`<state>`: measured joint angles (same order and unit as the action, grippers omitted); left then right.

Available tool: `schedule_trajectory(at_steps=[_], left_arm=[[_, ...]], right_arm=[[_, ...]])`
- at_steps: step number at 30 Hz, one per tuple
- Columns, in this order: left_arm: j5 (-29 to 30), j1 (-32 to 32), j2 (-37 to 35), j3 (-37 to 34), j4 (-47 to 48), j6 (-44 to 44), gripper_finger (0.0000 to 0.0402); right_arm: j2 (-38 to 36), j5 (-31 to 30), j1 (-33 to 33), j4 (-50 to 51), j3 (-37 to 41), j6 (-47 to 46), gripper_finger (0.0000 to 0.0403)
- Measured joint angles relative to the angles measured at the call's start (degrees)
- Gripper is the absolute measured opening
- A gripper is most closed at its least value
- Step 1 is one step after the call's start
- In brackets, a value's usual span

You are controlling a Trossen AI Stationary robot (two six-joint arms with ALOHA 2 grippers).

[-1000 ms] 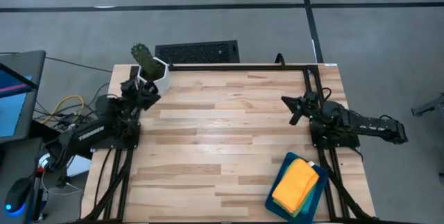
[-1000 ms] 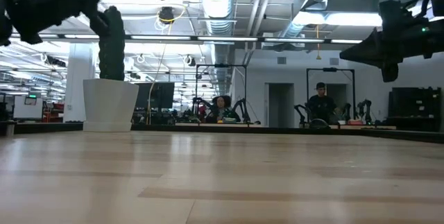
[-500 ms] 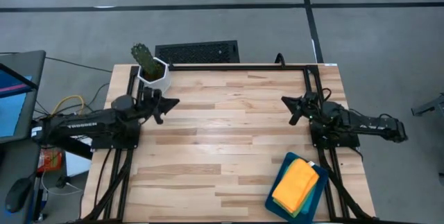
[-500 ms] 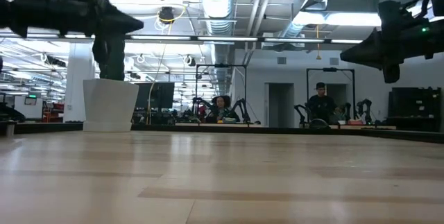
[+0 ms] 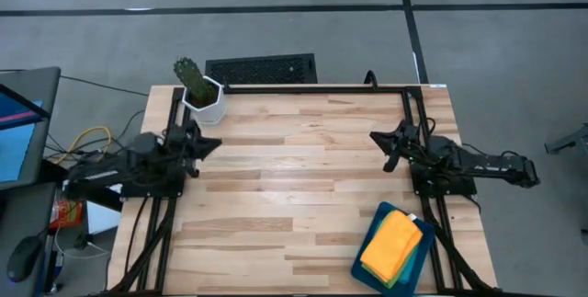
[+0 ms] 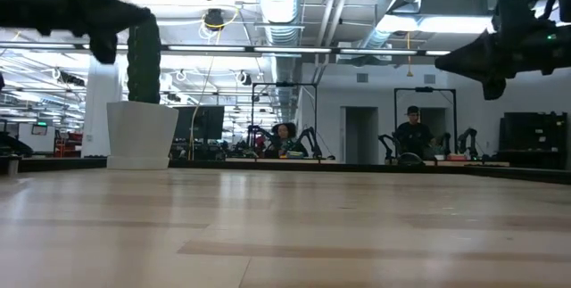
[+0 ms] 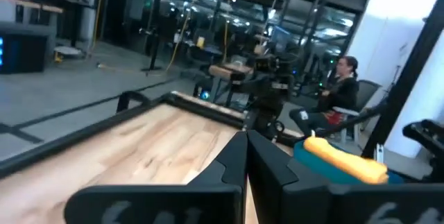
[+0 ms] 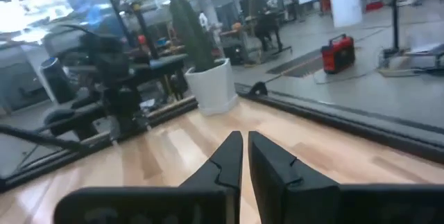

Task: Fold microfiber towels
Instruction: Return to Home Position

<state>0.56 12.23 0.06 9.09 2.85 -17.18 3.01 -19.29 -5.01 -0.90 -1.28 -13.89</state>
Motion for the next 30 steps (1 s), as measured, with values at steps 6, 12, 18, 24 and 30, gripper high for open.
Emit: schedule_trajectory(at_steps=[6, 12, 18, 24, 30], left_arm=[[0.54, -3.08, 1.57, -8.38, -3.93, -2.38, 0.0000], [1.54, -4.46, 1.57, -8.47, -6.52, 1.00, 0.0000], [7.64, -4.44, 1.81, -8.51, -6.01, -5.66, 0.0000], [7.61, -4.46, 1.81, -8.54, -5.98, -5.97, 0.0000], [7.63, -4.46, 1.81, -8.58, -5.99, -6.00, 0.0000]], right_arm=[[0.87, 3.96, 0.13, -2.17, 0.92, -0.48, 0.0049], [2.01, 4.40, 0.02, -2.26, 0.92, -0.50, 0.0049], [3.28, 4.44, 0.02, -2.14, 0.94, 0.37, 0.0049], [3.32, 4.40, 0.02, -2.15, 0.94, 0.37, 0.0049], [3.32, 4.38, 0.02, -2.15, 0.94, 0.37, 0.0049]])
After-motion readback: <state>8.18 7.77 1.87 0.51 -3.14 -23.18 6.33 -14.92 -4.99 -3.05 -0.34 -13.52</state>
